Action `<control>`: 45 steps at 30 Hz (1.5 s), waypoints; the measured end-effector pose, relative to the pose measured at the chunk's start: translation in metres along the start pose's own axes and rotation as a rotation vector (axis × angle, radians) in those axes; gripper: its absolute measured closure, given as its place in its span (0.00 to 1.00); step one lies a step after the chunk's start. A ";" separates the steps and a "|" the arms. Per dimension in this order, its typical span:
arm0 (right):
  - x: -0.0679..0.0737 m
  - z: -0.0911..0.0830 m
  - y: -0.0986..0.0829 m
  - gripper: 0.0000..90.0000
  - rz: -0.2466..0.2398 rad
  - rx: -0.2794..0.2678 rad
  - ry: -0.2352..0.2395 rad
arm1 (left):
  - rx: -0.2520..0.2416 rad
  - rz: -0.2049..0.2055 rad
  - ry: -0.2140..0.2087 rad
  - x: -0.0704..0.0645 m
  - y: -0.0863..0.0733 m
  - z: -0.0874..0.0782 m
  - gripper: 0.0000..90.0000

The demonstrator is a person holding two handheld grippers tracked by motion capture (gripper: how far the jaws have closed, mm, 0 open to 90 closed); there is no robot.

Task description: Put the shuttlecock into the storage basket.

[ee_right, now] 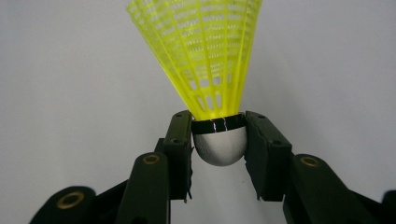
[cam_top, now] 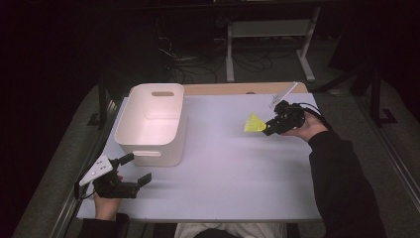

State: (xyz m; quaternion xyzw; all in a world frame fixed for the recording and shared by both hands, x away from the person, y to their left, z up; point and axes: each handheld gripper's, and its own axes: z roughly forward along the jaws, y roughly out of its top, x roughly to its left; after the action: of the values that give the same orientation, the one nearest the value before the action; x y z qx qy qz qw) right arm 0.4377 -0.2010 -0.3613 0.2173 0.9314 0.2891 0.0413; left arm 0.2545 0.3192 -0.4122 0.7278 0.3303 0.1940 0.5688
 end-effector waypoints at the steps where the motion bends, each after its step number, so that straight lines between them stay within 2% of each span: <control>1: 0.001 0.000 0.001 0.69 -0.003 -0.003 0.004 | 0.000 0.000 0.000 0.000 0.000 0.000 0.00; 10: 0.009 -0.005 0.009 0.69 0.012 -0.031 0.002 | -0.001 0.003 -0.003 0.000 0.000 0.000 0.00; 23: 0.027 -0.013 0.029 0.69 -0.052 -0.053 -0.001 | 0.001 0.002 -0.006 0.000 0.000 0.000 0.00; 30: 0.035 -0.017 0.040 0.69 -0.073 -0.068 -0.001 | 0.000 0.001 -0.007 0.000 0.000 0.000 0.00; 39: 0.040 -0.023 0.053 0.69 -0.069 -0.080 -0.002 | 0.001 0.001 -0.006 0.000 0.000 0.000 0.00; 45: 0.044 -0.028 0.062 0.69 -0.093 -0.082 -0.012 | 0.001 0.001 -0.005 0.000 0.000 0.000 0.00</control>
State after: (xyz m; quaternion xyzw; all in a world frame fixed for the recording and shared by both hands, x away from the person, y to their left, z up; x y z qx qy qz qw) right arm 0.4159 -0.1507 -0.3009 0.1737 0.9276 0.3234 0.0690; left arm 0.2548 0.3190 -0.4122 0.7288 0.3287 0.1924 0.5691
